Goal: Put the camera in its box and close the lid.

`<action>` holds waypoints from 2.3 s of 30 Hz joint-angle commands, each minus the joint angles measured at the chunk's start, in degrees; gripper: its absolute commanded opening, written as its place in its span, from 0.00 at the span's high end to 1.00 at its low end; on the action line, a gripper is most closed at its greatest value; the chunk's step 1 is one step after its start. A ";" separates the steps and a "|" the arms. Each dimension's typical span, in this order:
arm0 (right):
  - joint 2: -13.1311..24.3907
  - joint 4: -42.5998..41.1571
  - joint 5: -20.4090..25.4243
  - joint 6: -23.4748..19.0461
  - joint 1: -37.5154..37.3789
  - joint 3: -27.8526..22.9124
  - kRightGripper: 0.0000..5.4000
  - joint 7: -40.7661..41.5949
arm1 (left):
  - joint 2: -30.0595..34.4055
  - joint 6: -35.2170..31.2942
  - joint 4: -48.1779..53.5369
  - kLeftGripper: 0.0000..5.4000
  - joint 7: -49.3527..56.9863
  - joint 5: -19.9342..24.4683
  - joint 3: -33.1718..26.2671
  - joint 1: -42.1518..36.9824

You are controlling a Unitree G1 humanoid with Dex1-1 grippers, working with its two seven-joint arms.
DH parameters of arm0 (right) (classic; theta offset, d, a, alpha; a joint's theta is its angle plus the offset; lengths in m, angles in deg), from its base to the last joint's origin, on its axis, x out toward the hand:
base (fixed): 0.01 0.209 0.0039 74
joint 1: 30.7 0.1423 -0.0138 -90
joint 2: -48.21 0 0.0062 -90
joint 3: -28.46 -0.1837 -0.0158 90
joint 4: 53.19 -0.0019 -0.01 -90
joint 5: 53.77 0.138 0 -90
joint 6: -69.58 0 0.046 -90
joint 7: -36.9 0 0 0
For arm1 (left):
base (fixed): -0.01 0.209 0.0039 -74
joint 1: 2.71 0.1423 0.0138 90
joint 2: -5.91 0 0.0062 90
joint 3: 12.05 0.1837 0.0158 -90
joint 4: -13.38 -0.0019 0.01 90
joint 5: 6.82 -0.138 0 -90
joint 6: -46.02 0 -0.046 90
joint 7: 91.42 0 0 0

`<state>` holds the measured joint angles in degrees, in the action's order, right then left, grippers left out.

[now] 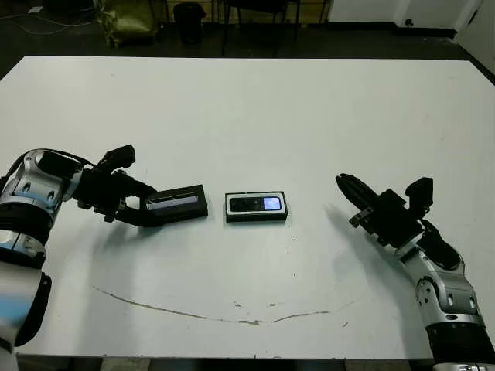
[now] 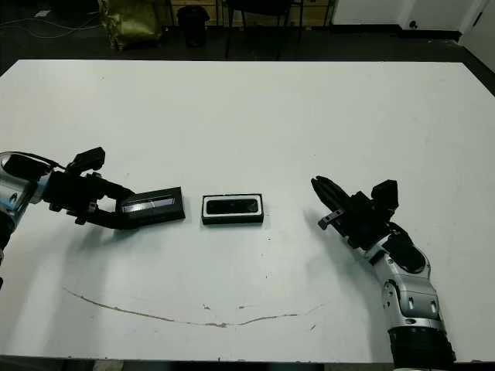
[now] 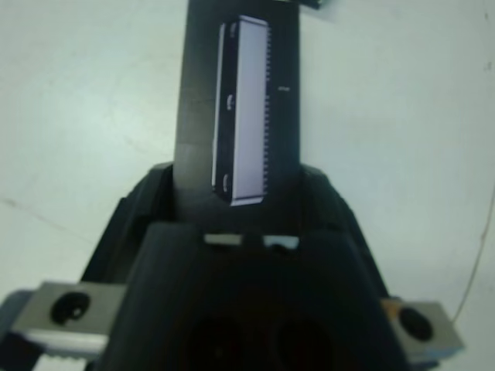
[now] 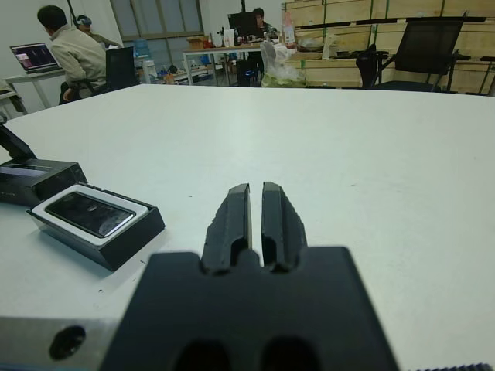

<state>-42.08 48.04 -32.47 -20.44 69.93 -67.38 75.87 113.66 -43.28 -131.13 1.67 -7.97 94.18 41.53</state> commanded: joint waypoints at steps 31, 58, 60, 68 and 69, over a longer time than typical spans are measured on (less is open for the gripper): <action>-0.59 2.00 -1.31 1.50 -1.10 0.62 1.00 -0.26 | 1.79 -17.39 30.89 0.53 9.01 7.58 -7.04 -0.17; -2.02 -0.59 0.98 -1.04 -1.27 -1.13 1.00 -3.41 | -7.94 -16.64 22.61 0.53 5.70 5.62 4.37 -3.32; -1.97 -0.76 1.19 -1.60 -1.32 -1.18 1.00 -3.58 | -8.56 -17.01 20.66 0.53 5.16 5.81 4.27 -3.75; -2.20 -1.14 1.30 -2.10 -1.40 -1.30 1.00 -4.28 | -10.37 -16.19 15.05 0.53 4.06 5.20 4.40 -4.25; -2.29 -0.90 1.61 -2.24 -1.30 -1.35 1.00 -4.06 | -10.62 -16.00 14.43 0.53 3.96 5.05 4.40 -4.31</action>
<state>-44.41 46.44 -31.13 -21.94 69.50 -68.32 71.53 103.43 -59.22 -115.44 5.87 -2.09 98.05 37.60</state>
